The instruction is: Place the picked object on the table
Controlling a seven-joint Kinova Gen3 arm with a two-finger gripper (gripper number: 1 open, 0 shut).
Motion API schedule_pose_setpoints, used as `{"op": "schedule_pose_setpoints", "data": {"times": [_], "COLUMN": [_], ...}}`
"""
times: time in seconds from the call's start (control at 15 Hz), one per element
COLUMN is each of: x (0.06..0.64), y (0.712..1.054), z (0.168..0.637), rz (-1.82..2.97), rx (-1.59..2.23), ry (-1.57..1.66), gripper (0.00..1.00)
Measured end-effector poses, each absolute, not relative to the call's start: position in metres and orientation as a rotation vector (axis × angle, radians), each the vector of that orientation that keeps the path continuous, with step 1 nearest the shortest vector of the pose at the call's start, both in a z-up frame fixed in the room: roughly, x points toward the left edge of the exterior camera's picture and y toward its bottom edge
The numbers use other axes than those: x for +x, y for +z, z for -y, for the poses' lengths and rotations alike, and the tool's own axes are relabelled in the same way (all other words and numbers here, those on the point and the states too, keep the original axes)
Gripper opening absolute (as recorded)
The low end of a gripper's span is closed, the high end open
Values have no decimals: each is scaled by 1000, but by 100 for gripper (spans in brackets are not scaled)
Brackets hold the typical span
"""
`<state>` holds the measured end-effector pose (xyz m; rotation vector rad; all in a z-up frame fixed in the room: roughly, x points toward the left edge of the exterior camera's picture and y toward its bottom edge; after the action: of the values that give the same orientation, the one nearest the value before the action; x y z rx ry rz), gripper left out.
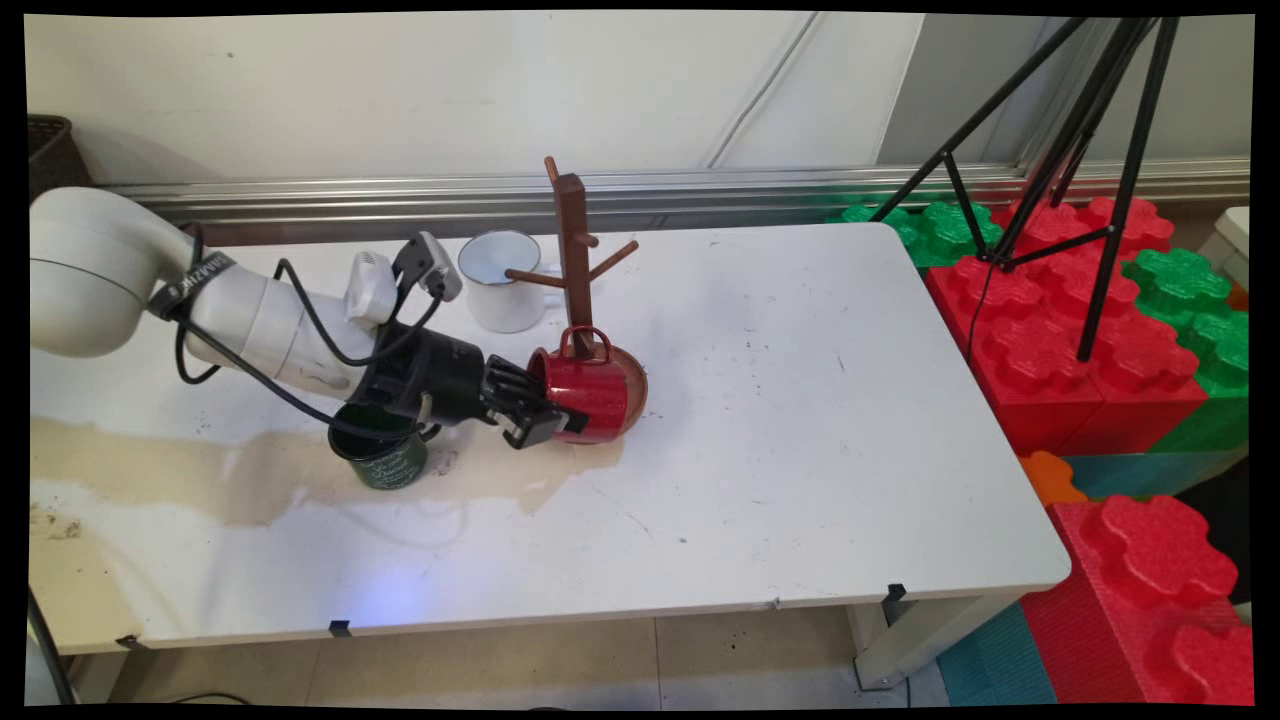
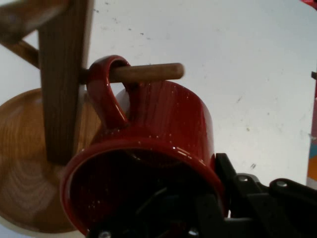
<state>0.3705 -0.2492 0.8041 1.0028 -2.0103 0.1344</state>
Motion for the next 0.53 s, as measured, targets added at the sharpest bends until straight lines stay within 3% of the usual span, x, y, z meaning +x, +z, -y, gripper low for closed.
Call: {"op": "schedule_pose_setpoints", "data": {"times": [0.53], "x": [372], "y": [823], "z": [241], "rz": [1987], "rx": [989], "ry": [130], "gripper": [0]}}
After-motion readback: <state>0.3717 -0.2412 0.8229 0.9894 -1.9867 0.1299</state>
